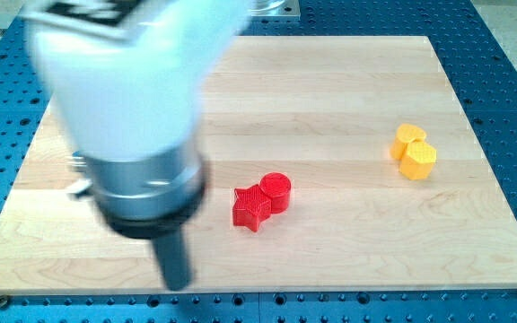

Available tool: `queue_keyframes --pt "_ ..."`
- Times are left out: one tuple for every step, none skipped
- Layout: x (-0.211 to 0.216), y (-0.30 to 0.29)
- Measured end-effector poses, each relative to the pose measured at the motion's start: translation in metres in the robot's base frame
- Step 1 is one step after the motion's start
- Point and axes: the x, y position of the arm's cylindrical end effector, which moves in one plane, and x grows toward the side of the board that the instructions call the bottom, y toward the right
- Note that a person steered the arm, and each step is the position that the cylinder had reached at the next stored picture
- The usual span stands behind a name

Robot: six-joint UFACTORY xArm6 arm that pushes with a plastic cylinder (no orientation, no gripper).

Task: Slightly push the cube to the bottom left of the triangle

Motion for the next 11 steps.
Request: queue_keyframes --pt "-0.025 -0.130" --pt "-0.060 -0.186" --pt "-0.087 -0.186" --pt "-0.119 -0.168" --pt "-0.144 -0.158" --pt "-0.164 -0.158" --pt "-0.176 -0.158" --pt "-0.182 -0.155" --pt "-0.181 -0.141" --pt "-0.163 -0.104" --pt "-0.157 -0.096"
